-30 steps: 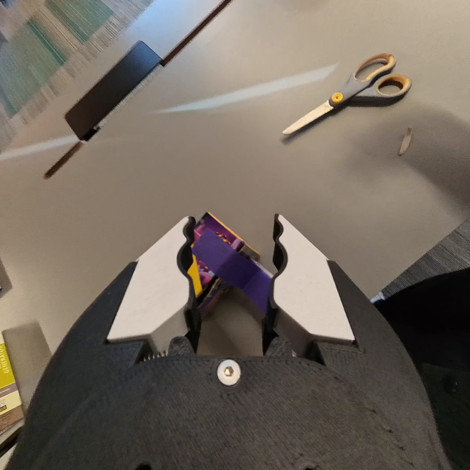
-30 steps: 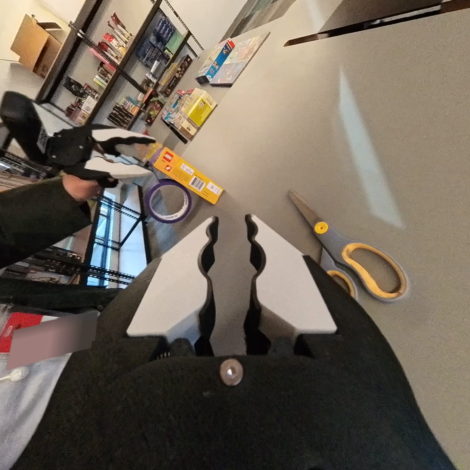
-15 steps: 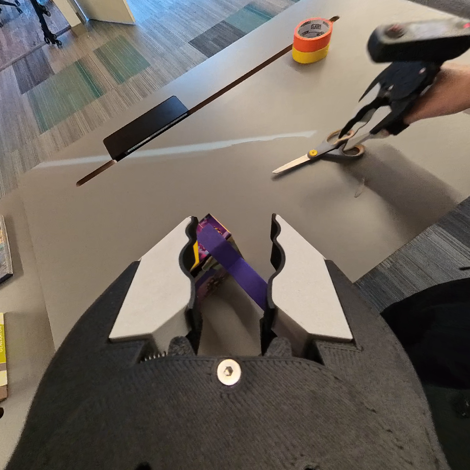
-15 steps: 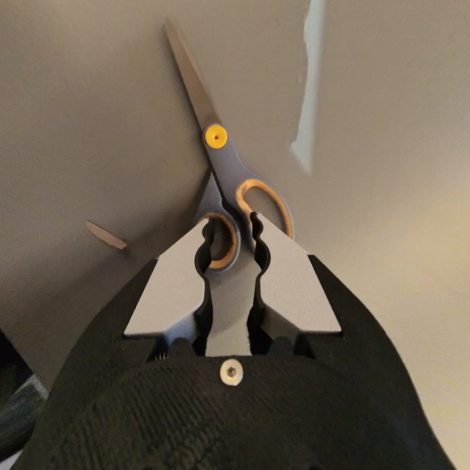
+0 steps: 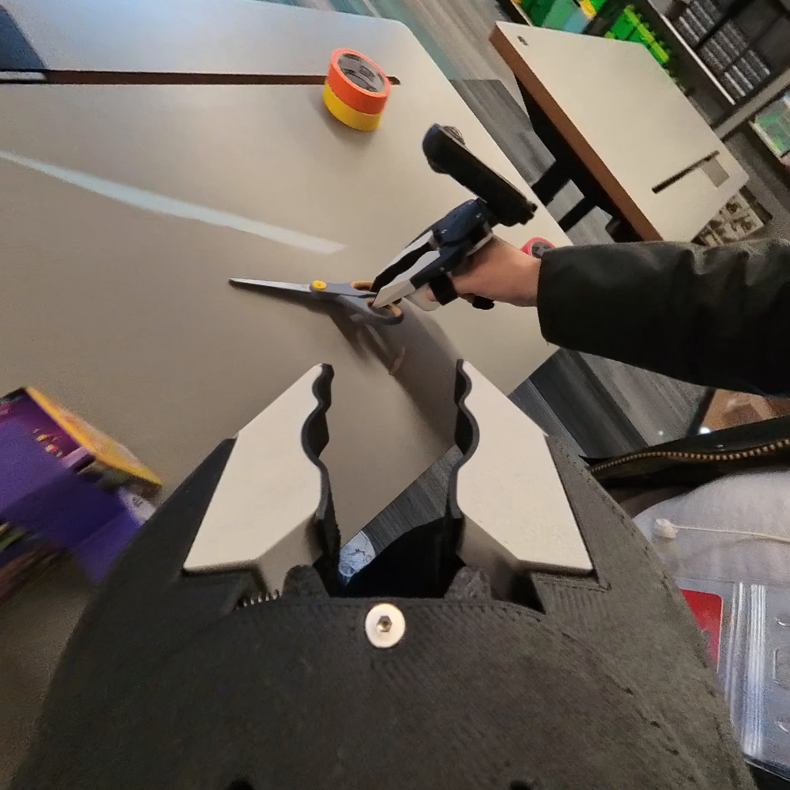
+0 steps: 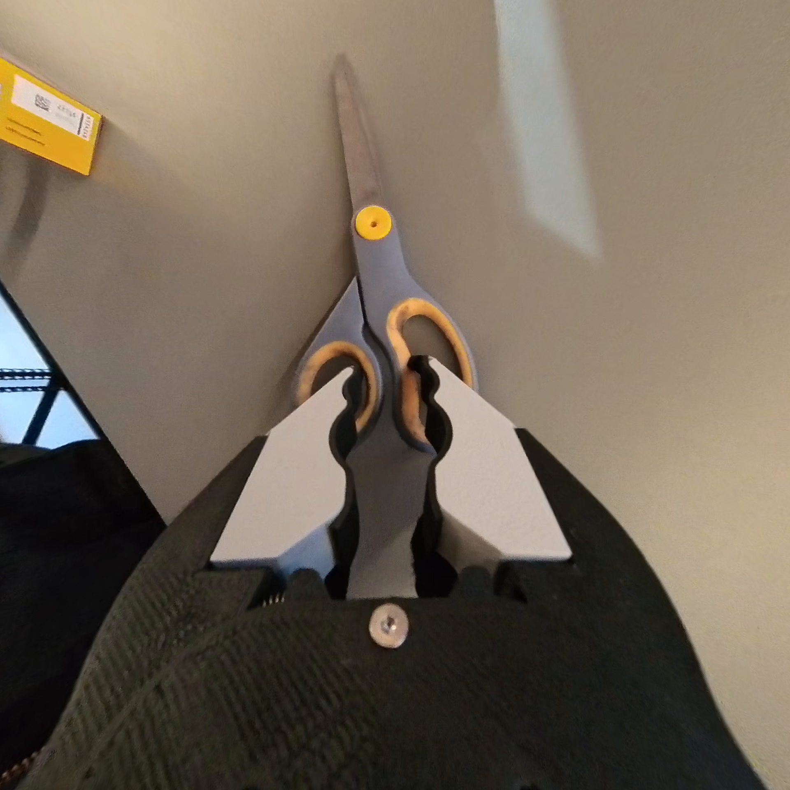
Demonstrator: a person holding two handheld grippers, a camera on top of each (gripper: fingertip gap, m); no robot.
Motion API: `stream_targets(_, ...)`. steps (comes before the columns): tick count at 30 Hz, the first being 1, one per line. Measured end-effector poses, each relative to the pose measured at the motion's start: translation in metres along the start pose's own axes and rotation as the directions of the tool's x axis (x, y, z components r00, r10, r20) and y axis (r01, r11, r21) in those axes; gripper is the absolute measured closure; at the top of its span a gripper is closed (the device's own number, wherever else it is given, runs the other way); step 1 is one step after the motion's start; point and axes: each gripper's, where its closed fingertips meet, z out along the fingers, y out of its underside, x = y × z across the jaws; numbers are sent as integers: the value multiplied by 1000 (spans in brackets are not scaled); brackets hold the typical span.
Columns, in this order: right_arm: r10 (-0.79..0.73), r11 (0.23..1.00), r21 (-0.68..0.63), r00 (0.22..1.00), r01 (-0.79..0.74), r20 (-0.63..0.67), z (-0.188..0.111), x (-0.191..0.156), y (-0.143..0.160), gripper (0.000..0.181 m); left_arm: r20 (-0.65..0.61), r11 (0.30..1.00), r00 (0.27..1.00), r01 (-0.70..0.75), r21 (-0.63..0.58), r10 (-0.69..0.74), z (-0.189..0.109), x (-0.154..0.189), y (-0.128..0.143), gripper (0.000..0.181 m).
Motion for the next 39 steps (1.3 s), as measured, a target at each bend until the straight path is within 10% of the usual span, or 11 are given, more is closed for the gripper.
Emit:
stream_targets(15, -347, 936, -112, 926, 333, -150, 24, -13, 4, 157, -42, 997, 998, 35, -62, -38, 0, 11, 12, 128)
stream_targets(22, 162, 970, 131, 944, -207, 287, -2, -56, -16, 158, -69, 957, 958, 269, -112, -278, 18, 8, 31, 140)
stream_targets(26, 152, 921, 258, 879, -292, 451, -35, -82, -32, 158, -101, 917, 918, 366, -161, -384, 36, 14, 34, 144)
stream_targets(36, -401, 811, 533, 892, 240, 208, -143, -182, -65, 158, -425, 749, 668, 662, -35, -611, 44, 30, -51, 124)
stream_targets(39, -533, 771, 489, 834, 408, 145, -142, -206, -57, 158, -482, 740, 626, 669, -73, -613, 45, 35, -59, 146)
